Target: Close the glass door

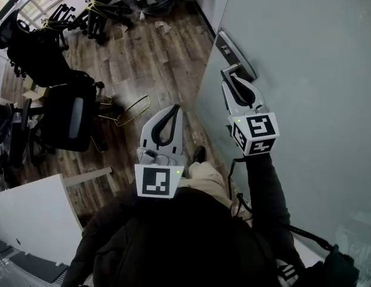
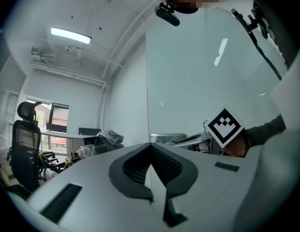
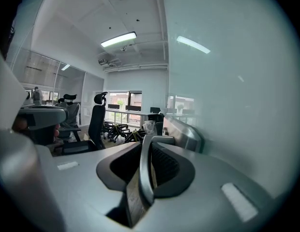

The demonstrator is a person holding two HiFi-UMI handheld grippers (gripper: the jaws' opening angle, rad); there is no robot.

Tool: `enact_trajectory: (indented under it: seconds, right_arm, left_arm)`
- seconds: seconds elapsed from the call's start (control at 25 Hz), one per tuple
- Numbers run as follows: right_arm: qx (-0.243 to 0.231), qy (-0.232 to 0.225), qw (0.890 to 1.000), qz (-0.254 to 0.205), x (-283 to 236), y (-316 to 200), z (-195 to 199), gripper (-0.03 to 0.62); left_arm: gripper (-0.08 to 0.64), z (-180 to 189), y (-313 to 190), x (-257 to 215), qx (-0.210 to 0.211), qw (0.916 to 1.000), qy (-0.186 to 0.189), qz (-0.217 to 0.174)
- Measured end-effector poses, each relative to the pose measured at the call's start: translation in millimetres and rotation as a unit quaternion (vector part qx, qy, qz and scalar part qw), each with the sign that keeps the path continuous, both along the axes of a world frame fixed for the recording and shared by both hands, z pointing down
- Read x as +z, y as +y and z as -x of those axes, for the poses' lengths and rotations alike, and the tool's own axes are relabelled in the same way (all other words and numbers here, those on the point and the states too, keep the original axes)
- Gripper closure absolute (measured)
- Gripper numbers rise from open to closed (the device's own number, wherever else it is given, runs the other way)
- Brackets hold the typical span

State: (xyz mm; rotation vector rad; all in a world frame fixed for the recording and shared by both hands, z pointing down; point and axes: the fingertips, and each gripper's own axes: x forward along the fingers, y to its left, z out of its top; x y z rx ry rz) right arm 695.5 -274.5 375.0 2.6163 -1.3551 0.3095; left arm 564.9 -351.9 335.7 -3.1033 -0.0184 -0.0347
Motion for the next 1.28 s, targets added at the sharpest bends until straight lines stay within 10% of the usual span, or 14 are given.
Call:
enact_trajectory:
  seconds: [0.68, 1.28]
  right_arm:
    - [-0.096, -0.009, 0.995, 0.000, -2.3, -52.8, 139.5, 0.523]
    - [-0.180, -0.010, 0.984, -0.001, -3.7, -87.4, 265.2, 0.522]
  left_arm:
    - [0.563, 144.4, -4.3, -20.4, -0.122, 0.9923, 0.020, -0.005]
    - [0.563, 249.7, -8.4, -18.0, -0.136, 0.9906, 0.018, 0.004]
